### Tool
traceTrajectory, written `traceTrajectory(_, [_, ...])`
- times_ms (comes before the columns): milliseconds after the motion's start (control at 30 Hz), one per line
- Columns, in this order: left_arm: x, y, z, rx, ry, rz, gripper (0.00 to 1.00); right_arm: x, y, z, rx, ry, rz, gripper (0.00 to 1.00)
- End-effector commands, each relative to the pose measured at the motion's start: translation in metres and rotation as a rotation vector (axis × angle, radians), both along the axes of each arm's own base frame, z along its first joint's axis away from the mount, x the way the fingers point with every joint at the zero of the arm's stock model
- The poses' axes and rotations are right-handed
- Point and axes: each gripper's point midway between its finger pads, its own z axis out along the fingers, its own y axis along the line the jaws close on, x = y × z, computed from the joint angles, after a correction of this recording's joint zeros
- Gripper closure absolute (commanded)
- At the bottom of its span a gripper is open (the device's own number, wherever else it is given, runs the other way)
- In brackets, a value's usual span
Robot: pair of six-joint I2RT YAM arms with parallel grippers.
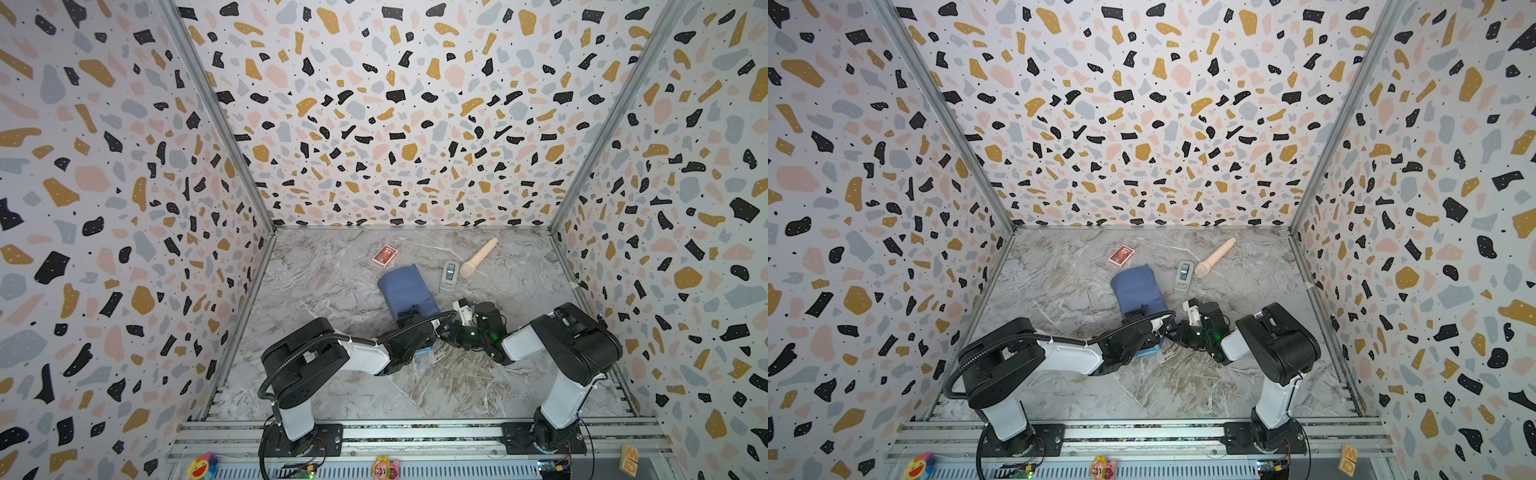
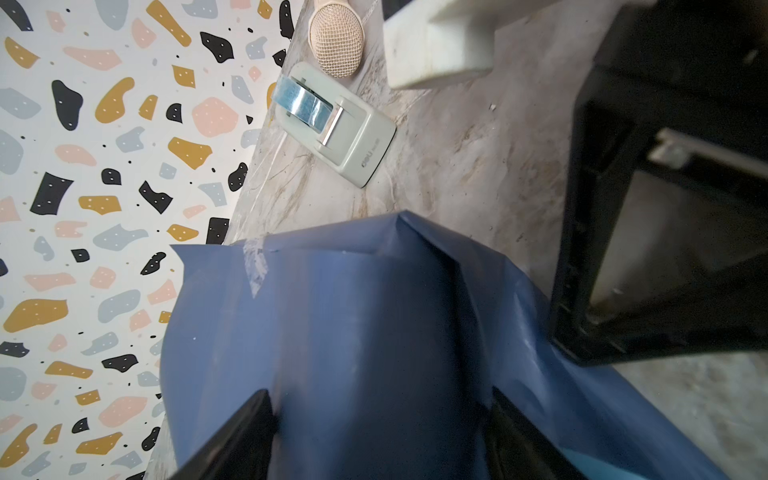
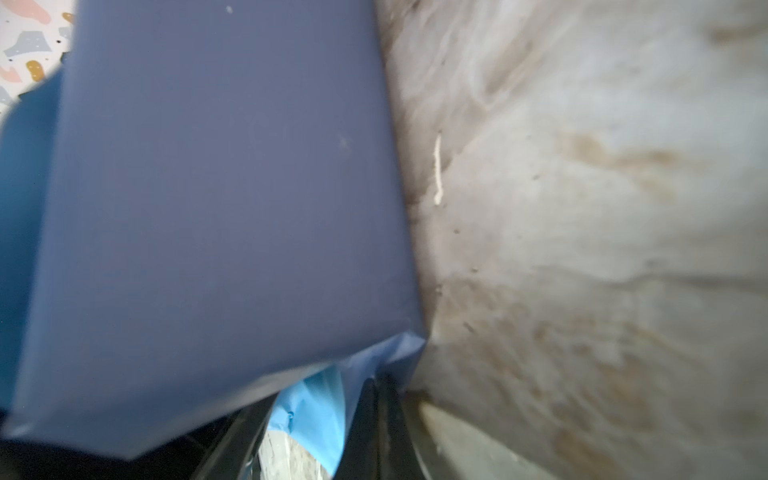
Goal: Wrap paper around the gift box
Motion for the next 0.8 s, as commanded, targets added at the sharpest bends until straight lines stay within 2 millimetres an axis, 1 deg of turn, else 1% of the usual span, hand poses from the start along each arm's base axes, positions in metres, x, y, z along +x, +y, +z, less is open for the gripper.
traceTrajectory(0, [0.003,-0.001,-0.003,-0.017,0.009,0.005,0.24,0.003,0.003,0.009,0.033,-0.016,0.007,0.98])
traceTrajectory(133, [0.003,-0.001,-0.003,-0.018,0.01,0.004,0.24,0.004,0.004,0.01,0.048,-0.014,0.008,0.98])
traceTrajectory(367, [0.002,-0.001,-0.003,-0.018,0.01,0.003,0.24,0.0,-0.006,-0.014,-0.036,0.047,-0.023,0.99])
traceTrajectory(567, [0.003,-0.001,-0.003,-0.02,0.011,0.005,0.24,-0.011,-0.011,-0.029,-0.086,0.098,-0.023,1.0])
traceTrajectory(767, [0.003,-0.001,-0.002,-0.02,0.009,0.006,0.24,-0.028,-0.008,-0.034,-0.111,0.129,-0.005,1.0])
